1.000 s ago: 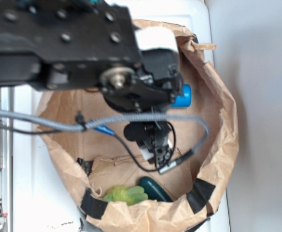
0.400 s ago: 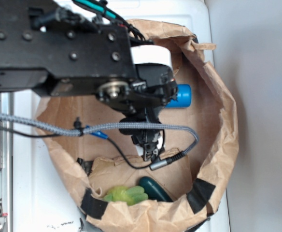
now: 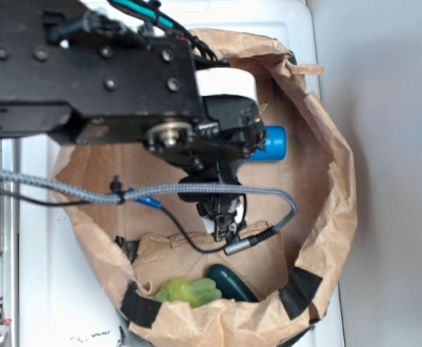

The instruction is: Grab the blue bottle.

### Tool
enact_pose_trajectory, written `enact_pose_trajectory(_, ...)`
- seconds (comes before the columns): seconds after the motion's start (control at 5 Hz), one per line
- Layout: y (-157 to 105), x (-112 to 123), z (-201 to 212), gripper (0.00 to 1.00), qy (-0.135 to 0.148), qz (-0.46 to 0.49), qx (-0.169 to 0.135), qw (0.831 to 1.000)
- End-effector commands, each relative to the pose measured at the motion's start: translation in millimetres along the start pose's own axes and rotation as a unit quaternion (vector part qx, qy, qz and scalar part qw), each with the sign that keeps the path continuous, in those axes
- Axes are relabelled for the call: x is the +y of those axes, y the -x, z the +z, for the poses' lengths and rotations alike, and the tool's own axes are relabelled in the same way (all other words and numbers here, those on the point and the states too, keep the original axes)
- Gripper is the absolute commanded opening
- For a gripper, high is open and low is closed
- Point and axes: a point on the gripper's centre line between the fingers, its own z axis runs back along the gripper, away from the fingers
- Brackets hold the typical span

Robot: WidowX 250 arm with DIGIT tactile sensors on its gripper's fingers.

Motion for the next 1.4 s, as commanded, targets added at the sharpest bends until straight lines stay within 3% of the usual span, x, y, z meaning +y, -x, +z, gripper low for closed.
enact_pose_trajectory(0.0,-34.4,12.4,-3.1,1.0,0.043,-0.016,-0.002,0.999)
enact_pose_trajectory(0.2,-44.0,10.2,-24.8,1.0,0.026,-0.017,0.007,0.999)
enact_pose_trajectory(0.8,-28.8,-15.2,-66.7,1.0,0.049,-0.052,0.035,0.997)
enact_pose_trajectory(1.0,-34.2,-23.1,-78.7,0.95,0.048,-0.05,0.033,0.997)
enact_pose_trajectory(1.2,-38.2,-21.4,-78.7,0.0,0.05,-0.041,0.028,0.998)
